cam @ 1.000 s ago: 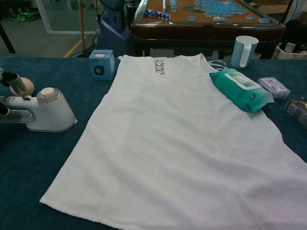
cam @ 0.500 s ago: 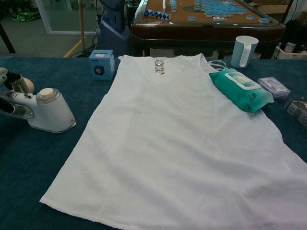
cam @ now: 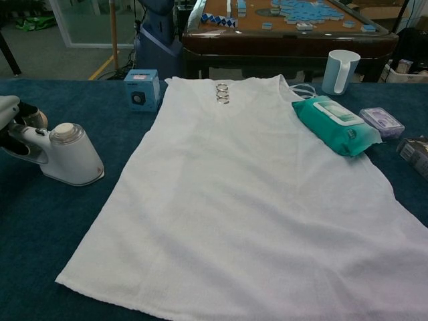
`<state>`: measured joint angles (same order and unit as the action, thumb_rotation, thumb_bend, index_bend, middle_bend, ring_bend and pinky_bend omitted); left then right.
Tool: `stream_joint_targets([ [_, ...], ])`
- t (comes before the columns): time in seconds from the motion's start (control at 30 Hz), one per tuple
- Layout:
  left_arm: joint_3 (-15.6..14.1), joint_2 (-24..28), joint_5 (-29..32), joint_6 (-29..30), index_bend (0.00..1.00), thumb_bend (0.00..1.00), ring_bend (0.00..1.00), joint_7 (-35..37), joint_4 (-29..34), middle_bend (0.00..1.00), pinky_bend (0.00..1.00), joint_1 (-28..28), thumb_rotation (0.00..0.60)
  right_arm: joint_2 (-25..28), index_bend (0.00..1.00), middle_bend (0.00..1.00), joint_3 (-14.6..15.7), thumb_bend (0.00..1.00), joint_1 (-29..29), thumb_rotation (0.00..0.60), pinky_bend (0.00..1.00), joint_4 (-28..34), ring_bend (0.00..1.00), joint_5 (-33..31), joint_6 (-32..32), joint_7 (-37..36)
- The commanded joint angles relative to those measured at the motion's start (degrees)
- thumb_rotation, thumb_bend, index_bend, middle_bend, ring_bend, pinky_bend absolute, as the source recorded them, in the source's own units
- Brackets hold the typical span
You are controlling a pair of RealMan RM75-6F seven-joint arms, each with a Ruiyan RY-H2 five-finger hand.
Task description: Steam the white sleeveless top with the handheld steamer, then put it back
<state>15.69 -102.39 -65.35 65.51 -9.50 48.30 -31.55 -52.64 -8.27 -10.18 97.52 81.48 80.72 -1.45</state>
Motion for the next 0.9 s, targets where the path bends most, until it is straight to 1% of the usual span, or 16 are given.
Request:
stream_joint_targets([
  [0.03, -0.3, -1.2, -1.4, 0.6, 0.54, 0.25, 0.36, 1.4, -2.4, 0.49, 0.22, -0.6, 0.600, 0.1, 0.00, 0.13, 0.0, 0.38, 0.1, 0.600, 0.00, 0.1, 0.02, -0.1, 0.1, 0.1],
  [0.1, -0.4, -1.8, -1.8, 0.5, 0.61, 0.25, 0.41, 2.5, -3.6, 0.53, 0.23, -0.8, 0.600, 0.1, 0.00, 0.13, 0.0, 0.38, 0.2, 0.600, 0.00, 0.2, 0.02, -0.2, 0.2, 0.1],
  [0.13, -0.4, -2.0, -2.0, 0.2, 0.64, 0.25, 0.42, 3.0, -4.4, 0.54, 0.25, -0.9, 0.600, 0.1, 0.00, 0.13, 0.0, 0.38, 0.2, 0.600, 0.00, 0.3, 0.02, -0.2, 0.2, 0.2],
  [0.2, -0.5, -2.3, -2.3, -0.2, 0.69, 0.25, 0.48, 3.8, -5.4, 0.58, 0.33, -1.1, 0.600, 0.1, 0.00, 0.13, 0.0, 0.38, 0.2, 0.600, 0.00, 0.3, 0.02, -0.2, 0.2, 0.2],
  [0.33, -1.3, -2.5, -3.3, -1.1, 0.72, 0.25, 0.54, 5.4, -6.8, 0.65, 0.47, -1.3, 0.600, 0.2, 0.00, 0.13, -0.1, 0.38, 0.3, 0.600, 0.00, 0.5, 0.02, -0.2, 0.4, 0.3],
  [0.47, -2.3, -2.2, -4.7, -1.9, 0.72, 0.25, 0.62, 6.7, -7.4, 0.72, 0.57, -1.4, 0.600, 0.2, 0.00, 0.13, -0.1, 0.38, 0.3, 0.600, 0.00, 0.6, 0.02, -0.3, 0.3, 0.4],
  [0.6, -2.8, -1.0, -5.4, -3.0, 0.74, 0.25, 0.68, 8.7, -6.3, 0.78, 0.67, -1.3, 0.600, 0.2, 0.00, 0.13, 0.0, 0.38, 0.3, 0.600, 0.00, 0.8, 0.02, -0.4, 0.1, 0.4],
  [0.7, -2.5, 0.4, -5.2, -4.4, 0.76, 0.25, 0.70, 11.3, -4.5, 0.81, 0.70, -1.2, 0.600, 0.3, 0.00, 0.13, 0.1, 0.38, 0.3, 0.600, 0.00, 0.9, 0.02, -0.3, -0.1, 0.4],
  [0.8, -1.7, 2.4, -4.2, -6.7, 0.77, 0.24, 0.72, 14.1, -1.4, 0.84, 0.74, -1.1, 0.600, 0.5, 0.00, 0.13, 0.4, 0.38, 0.1, 0.600, 0.00, 1.2, 0.02, 0.0, -0.5, 0.3],
  [0.9, -0.9, 4.7, -3.3, -8.3, 0.77, 0.24, 0.73, 15.9, 1.9, 0.85, 0.75, -0.9, 0.600, 0.8, 0.00, 0.13, 0.7, 0.38, -0.1, 0.600, 0.00, 1.6, 0.02, 0.4, -1.4, 0.2],
])
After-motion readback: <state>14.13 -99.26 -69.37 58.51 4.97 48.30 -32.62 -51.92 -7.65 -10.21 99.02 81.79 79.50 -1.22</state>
